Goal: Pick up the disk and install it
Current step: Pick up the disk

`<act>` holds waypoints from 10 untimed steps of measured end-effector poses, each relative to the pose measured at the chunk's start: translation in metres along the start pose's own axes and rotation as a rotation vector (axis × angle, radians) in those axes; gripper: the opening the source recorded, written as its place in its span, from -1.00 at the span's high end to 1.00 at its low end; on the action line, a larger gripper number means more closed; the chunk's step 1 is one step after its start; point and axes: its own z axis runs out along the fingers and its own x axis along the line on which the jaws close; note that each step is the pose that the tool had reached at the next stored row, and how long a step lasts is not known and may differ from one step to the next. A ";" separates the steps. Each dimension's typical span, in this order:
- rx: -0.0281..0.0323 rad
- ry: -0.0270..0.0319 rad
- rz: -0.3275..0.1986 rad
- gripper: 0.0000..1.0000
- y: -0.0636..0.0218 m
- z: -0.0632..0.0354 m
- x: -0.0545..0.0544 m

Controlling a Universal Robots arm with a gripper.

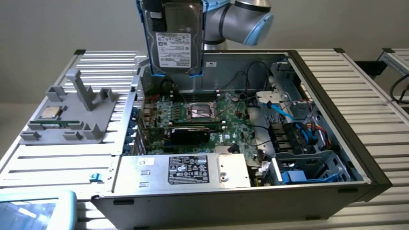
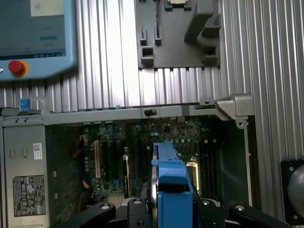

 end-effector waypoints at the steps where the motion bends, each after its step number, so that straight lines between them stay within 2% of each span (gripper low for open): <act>1: -0.0001 -0.0004 0.000 0.25 -0.0028 -0.0002 0.002; 10: -0.0009 -0.0025 0.000 0.25 -0.0271 -0.0022 0.018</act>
